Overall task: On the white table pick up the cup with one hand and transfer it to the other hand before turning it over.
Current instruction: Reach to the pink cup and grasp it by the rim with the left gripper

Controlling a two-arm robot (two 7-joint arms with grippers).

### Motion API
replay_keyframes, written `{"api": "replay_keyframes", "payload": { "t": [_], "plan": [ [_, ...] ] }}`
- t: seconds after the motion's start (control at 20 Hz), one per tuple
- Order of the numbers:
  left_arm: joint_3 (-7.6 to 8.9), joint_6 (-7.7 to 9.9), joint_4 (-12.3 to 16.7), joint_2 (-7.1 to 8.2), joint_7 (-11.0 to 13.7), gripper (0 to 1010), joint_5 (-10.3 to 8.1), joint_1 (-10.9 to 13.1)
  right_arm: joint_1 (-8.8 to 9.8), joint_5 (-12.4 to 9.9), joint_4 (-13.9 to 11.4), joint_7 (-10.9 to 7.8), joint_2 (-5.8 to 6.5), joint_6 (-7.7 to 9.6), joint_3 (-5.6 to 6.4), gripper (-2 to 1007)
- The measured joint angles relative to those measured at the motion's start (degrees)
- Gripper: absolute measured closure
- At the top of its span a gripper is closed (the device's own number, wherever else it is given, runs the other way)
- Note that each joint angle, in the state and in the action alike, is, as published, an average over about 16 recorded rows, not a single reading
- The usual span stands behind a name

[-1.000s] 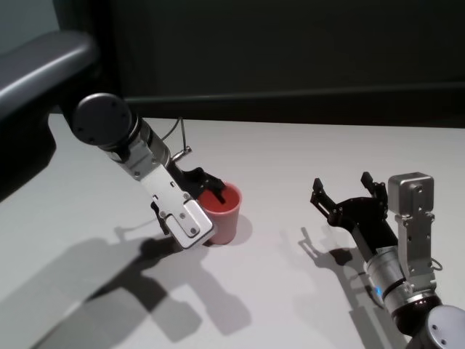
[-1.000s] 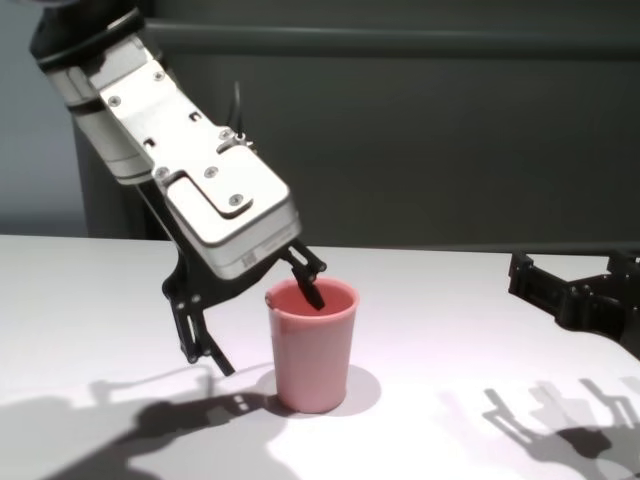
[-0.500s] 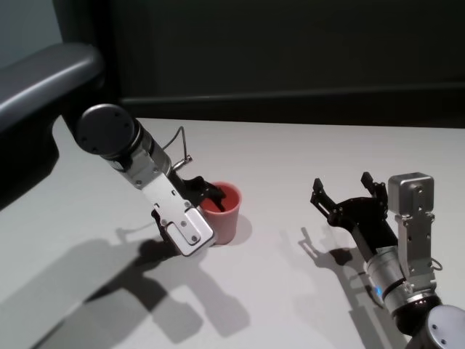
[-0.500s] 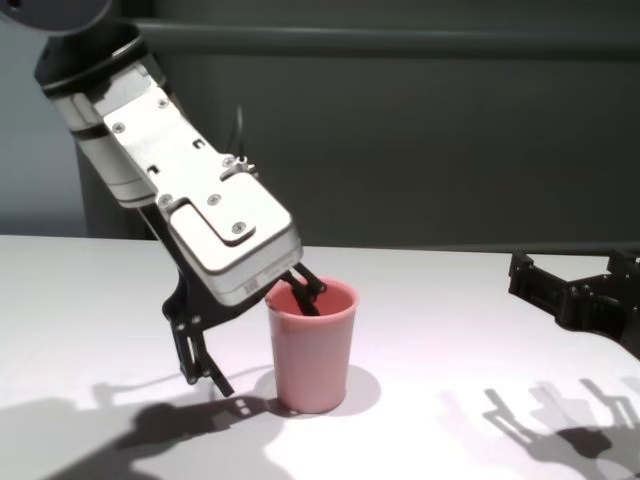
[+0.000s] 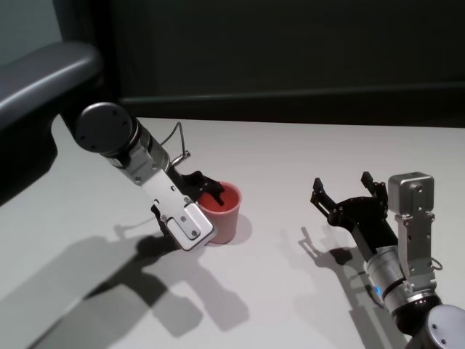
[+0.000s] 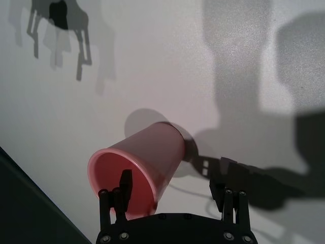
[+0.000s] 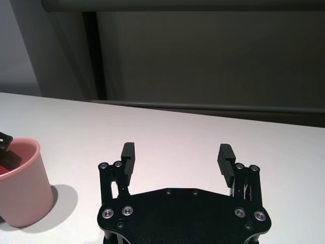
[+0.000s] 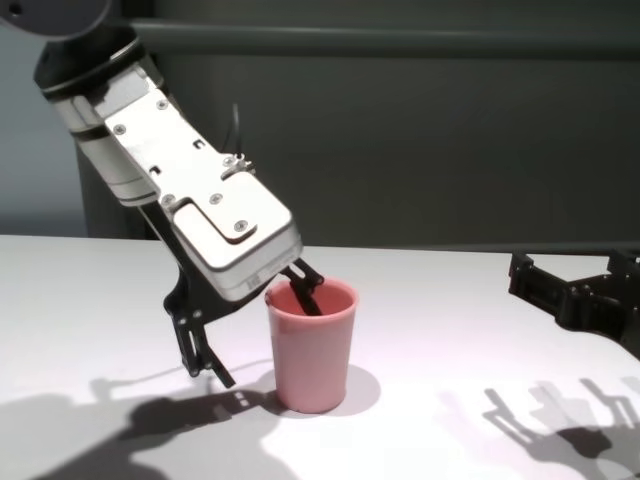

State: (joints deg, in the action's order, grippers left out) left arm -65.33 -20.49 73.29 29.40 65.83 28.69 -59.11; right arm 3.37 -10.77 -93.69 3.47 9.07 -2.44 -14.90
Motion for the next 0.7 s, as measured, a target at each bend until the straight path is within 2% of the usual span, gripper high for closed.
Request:
{"api": "replay_keyframes", "payload": {
  "t": [0.7],
  "plan": [
    [-1.28, 0.39, -0.41, 0.26, -1.34, 9, -0.8, -0.77, 0.0, 0.0, 0.0, 0.0, 0.0, 0.0, 0.0, 4]
  ]
}}
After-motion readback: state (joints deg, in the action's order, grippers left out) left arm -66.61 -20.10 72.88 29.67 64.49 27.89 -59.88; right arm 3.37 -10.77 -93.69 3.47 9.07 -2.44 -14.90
